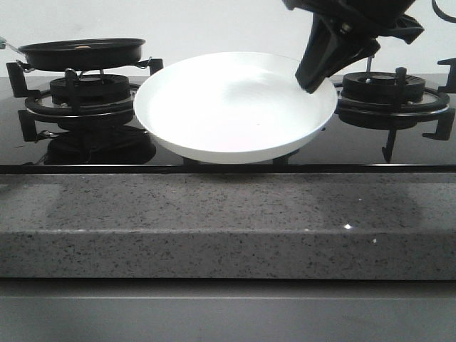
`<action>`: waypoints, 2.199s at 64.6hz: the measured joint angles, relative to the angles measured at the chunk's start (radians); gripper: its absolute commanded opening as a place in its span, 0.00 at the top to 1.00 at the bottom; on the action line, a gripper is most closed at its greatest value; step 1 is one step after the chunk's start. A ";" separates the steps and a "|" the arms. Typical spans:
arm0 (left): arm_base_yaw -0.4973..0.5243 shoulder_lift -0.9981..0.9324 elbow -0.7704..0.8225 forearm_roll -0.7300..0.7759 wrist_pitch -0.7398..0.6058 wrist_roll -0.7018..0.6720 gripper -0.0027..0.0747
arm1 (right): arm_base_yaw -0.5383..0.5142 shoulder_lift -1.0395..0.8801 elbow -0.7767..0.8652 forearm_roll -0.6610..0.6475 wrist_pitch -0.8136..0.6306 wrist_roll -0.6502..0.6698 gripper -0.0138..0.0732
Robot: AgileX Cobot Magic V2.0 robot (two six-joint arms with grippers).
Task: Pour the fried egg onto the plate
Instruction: 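Grasp the pale green handle of the black frying pan with the left gripper, then lift the frying pan with the left gripper and swing it over the plate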
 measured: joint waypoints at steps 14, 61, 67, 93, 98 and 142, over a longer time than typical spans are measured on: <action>0.120 0.218 -0.227 -0.048 0.200 0.008 0.07 | 0.000 0.000 0.000 0.002 0.000 0.000 0.91; 0.182 0.668 -0.566 -0.210 0.440 0.208 0.08 | 0.000 0.000 0.000 0.002 0.000 0.000 0.91; 0.182 0.670 -0.580 -0.213 0.434 0.208 0.17 | 0.000 0.000 0.000 0.002 0.000 0.000 0.91; 0.182 0.670 -0.587 -0.224 0.428 0.208 0.75 | 0.000 0.000 0.000 0.002 0.000 0.000 0.91; 0.182 0.670 -0.589 -0.246 0.421 0.204 0.84 | 0.000 0.000 0.000 0.002 0.000 0.000 0.91; 0.278 0.656 -0.595 -0.505 0.563 0.324 0.99 | 0.000 0.000 0.000 0.002 0.000 0.000 0.91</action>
